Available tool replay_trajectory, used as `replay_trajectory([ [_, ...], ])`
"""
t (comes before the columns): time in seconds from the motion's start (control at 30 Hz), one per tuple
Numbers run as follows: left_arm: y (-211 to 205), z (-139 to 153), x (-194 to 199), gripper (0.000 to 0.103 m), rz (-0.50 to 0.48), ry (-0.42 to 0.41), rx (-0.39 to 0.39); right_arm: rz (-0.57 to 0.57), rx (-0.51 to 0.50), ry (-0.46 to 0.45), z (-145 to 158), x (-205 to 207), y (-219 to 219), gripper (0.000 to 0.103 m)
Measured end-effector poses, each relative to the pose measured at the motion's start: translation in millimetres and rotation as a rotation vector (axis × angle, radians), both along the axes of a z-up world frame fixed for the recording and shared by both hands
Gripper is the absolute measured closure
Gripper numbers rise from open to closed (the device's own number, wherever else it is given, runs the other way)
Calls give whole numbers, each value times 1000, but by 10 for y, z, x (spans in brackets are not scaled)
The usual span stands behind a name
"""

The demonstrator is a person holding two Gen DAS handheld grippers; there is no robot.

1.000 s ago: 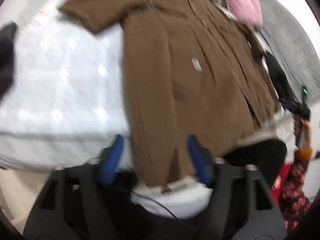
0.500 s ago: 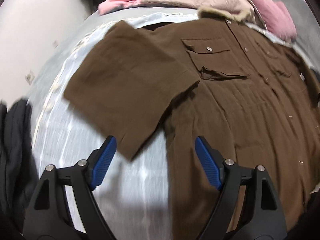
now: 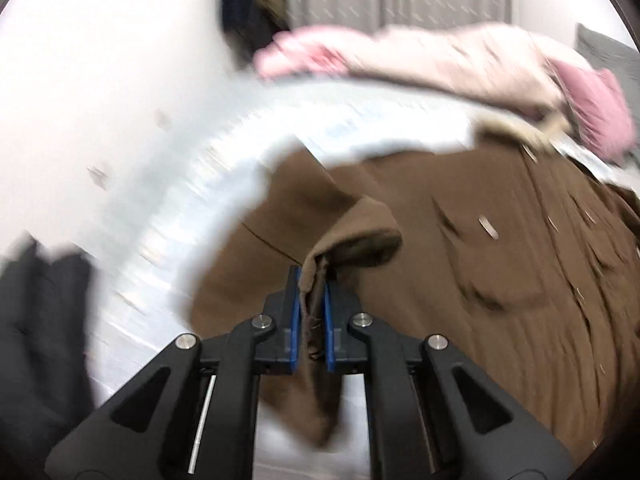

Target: Fold large clothes

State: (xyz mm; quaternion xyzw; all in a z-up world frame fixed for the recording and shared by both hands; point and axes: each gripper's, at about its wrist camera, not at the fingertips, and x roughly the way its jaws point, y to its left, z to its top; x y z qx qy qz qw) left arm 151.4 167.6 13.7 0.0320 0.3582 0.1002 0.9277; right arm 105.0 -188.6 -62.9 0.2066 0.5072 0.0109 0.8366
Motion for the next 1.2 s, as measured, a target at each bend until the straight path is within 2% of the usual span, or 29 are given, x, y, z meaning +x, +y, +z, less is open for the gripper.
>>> replay_trajectory([
  [0.17, 652, 640, 143, 93, 182, -128, 159, -5, -17, 7, -29, -40, -75, 33],
  [0.3, 1334, 923, 296, 93, 366, -161, 196, 13, -47, 0, -23, 16, -27, 33],
  [0.37, 1547, 928, 365, 93, 436, -172, 254, 11, -52, -4, -12, 22, -41, 33],
  [0.5, 1838, 678, 571, 93, 551, -137, 375, -13, -58, 1, -35, 70, -100, 33],
  [0.7, 1785, 498, 693, 90, 712, -177, 501, -29, -95, -3, -40, 71, -183, 33],
  [0.77, 1720, 471, 742, 74, 680, -150, 472, -34, -101, -13, -16, 60, -224, 33],
  [0.83, 1630, 486, 747, 40, 623, -131, 438, -41, -95, -22, 8, 49, -268, 33],
  [0.9, 1442, 510, 720, 23, 559, -134, 404, -53, -75, -28, 25, 46, -323, 32],
  [1.07, 1046, 442, 598, 21, 406, -26, 193, -95, -51, -28, 44, 15, -437, 31],
  [1.2, 580, 254, 326, 20, 261, 46, 18, -163, -138, -55, 123, -67, -587, 31],
])
